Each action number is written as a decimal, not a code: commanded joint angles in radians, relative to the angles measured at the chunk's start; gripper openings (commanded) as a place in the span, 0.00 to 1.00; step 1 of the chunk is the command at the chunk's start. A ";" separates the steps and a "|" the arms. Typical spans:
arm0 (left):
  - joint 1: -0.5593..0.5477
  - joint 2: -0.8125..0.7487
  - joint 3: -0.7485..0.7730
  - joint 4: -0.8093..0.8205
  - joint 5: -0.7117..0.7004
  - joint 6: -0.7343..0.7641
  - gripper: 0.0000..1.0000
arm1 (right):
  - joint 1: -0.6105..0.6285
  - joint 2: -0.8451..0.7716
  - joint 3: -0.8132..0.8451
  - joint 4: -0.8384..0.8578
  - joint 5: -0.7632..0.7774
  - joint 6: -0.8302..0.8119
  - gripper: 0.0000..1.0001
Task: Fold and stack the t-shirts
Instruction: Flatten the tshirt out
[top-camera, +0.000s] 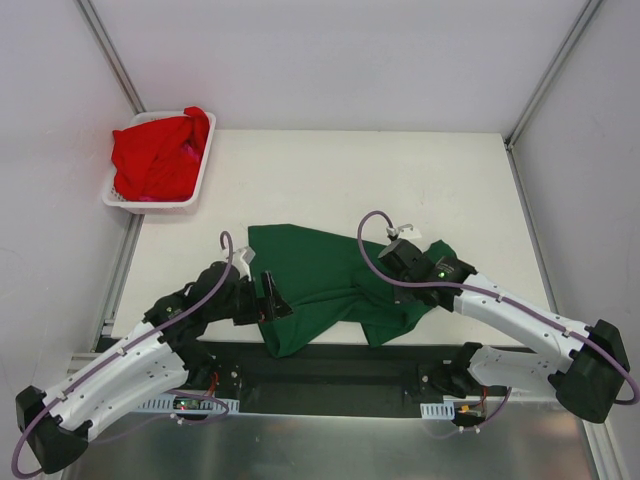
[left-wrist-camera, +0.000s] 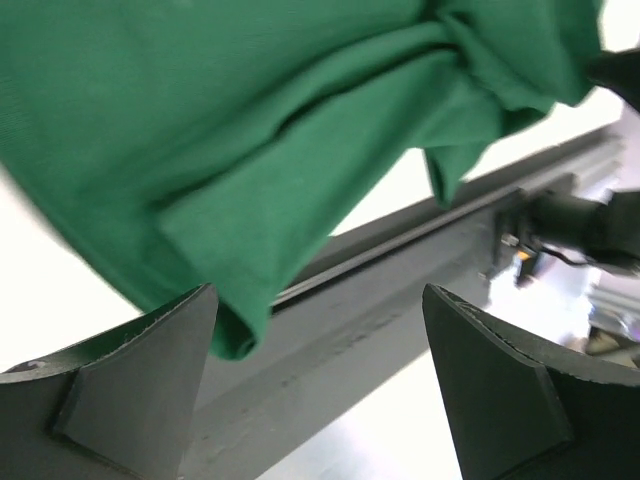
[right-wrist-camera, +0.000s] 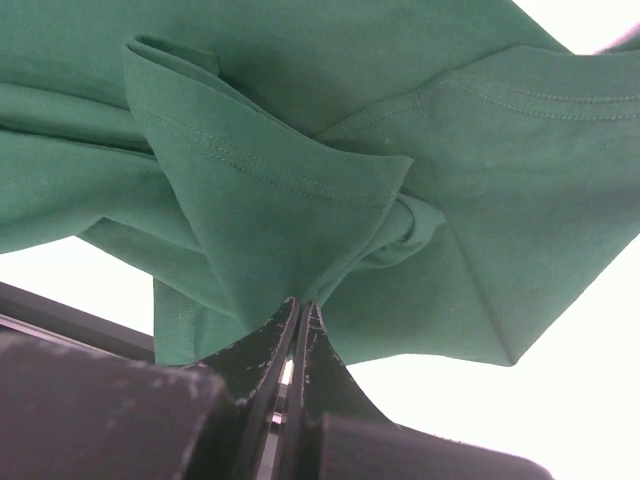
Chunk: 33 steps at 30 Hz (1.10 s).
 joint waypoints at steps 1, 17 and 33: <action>-0.007 0.012 -0.011 -0.089 -0.100 -0.006 0.83 | 0.003 -0.009 0.042 0.015 -0.005 -0.007 0.01; -0.007 -0.047 -0.117 -0.046 -0.207 -0.026 0.73 | 0.001 -0.014 0.032 0.018 -0.007 -0.002 0.01; -0.007 -0.017 -0.219 0.258 -0.103 0.001 0.71 | 0.003 -0.019 0.026 0.013 -0.005 -0.002 0.01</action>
